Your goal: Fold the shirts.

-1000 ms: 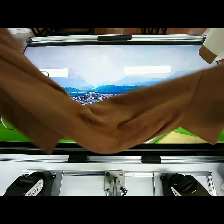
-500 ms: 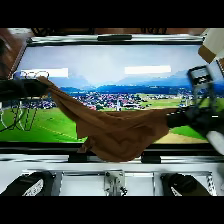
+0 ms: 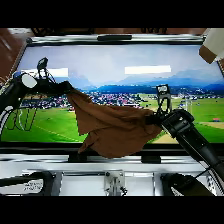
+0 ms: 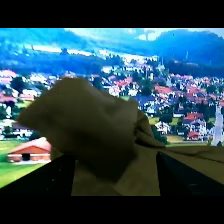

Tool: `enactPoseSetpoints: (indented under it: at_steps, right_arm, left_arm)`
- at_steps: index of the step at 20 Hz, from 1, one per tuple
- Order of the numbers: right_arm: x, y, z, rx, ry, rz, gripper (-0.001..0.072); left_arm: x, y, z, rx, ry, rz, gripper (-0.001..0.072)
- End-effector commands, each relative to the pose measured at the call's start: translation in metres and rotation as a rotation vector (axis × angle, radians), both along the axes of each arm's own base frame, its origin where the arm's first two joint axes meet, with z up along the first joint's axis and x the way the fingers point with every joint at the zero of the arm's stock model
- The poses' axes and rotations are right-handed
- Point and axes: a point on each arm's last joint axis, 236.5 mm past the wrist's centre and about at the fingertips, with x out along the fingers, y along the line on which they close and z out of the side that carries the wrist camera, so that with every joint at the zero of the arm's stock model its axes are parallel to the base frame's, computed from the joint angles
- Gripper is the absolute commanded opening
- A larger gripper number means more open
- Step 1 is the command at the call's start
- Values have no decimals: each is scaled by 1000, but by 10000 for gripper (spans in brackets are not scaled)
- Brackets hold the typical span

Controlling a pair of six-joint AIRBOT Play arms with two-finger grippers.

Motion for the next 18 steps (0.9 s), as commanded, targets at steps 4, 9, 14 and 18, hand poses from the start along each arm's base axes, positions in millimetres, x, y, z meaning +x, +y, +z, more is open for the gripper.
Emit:
enactPoseSetpoints:
  at_steps: [4, 9, 14, 18]
  right_arm:
    - [-15, 6, -20, 40, 91, -43, 58]
    - [-24, 15, -25, 89, 133, -57, 58]
    - [-26, 17, -26, 97, 138, -59, 58]
    - [-26, 18, -26, 103, 142, -60, 58]
  left_arm:
    - [-85, 42, 10, -26, 416, -143, 597]
    - [-171, 47, -31, -82, 582, -106, 601]
    - [-201, -12, -98, -289, 577, -22, 603]
    - [-184, -25, -118, -273, 484, 46, 601]
